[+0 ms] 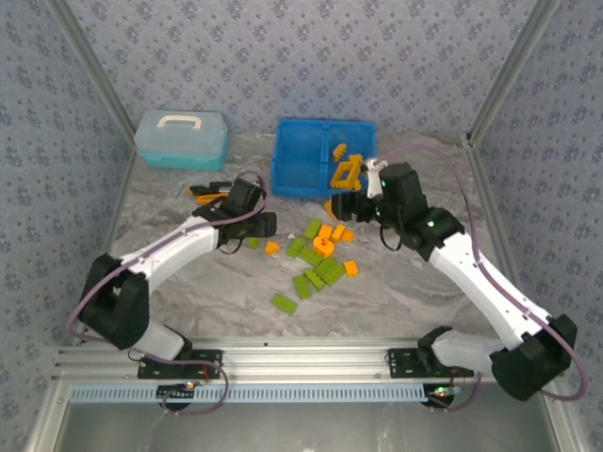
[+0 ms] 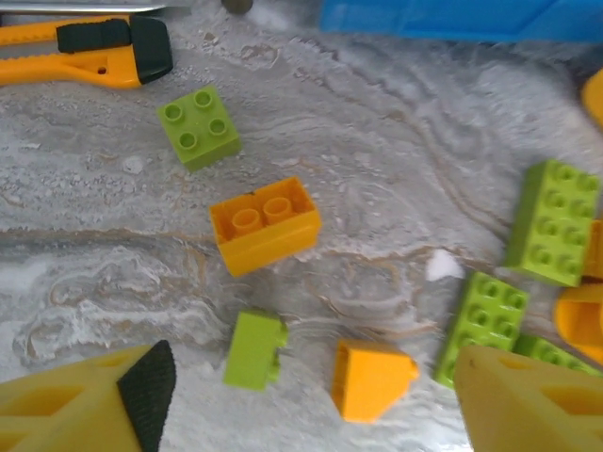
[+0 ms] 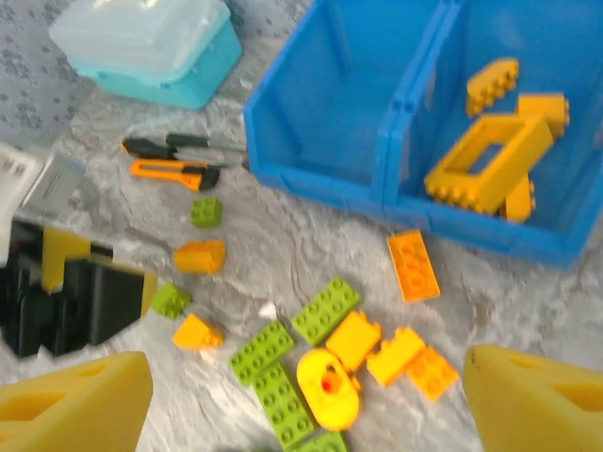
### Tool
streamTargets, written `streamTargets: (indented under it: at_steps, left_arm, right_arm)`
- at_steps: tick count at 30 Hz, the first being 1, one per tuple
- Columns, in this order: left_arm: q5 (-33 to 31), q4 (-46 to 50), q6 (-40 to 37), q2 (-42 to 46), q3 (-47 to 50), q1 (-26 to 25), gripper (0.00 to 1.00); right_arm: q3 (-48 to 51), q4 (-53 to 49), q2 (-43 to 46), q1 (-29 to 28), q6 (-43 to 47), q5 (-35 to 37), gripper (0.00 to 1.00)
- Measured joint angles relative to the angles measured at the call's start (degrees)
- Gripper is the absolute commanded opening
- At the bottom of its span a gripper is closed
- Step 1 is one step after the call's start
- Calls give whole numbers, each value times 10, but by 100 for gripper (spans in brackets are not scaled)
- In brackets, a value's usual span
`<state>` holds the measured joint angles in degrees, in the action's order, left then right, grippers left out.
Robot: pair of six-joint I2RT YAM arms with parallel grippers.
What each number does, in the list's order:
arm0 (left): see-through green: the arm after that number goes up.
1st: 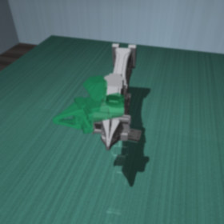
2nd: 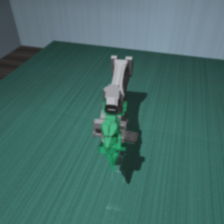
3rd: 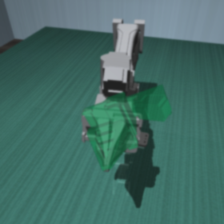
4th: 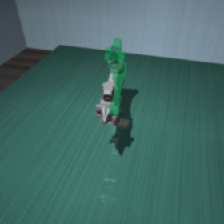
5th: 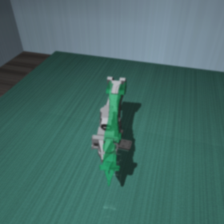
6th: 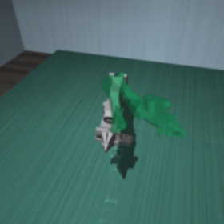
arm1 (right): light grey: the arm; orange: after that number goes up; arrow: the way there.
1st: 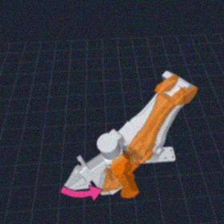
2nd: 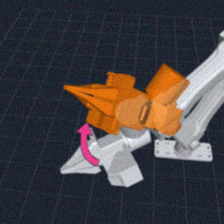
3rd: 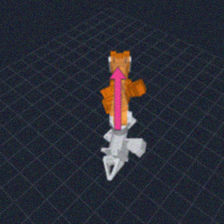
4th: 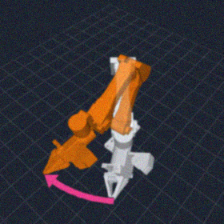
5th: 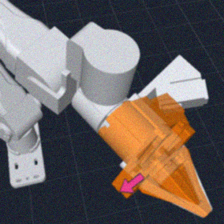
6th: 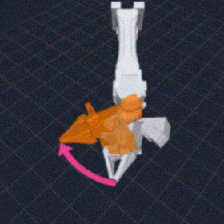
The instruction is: Sort the legos into containers by color
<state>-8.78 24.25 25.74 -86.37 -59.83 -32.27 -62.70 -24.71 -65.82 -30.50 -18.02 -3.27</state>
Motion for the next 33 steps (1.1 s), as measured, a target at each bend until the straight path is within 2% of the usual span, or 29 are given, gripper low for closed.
streamTargets:
  at_steps: [5,14,22,28,33]
  left_arm:
    - [9,0,-6,-61,-12,31,69]
    - [45,-2,-15,-112,-12,34,56]
    - [45,-18,-11,-116,15,34,45]
    - [45,-20,-8,-116,33,34,26]
    - [61,-17,-7,-85,33,34,23]
  right_arm:
    - [50,-21,40,-10,-24,7,100]
    - [68,-20,39,-10,-41,19,100]
    - [62,-5,-2,-10,-43,20,100]
    - [60,-4,-2,-10,-48,24,100]
    - [60,-4,2,-10,-54,28,100]
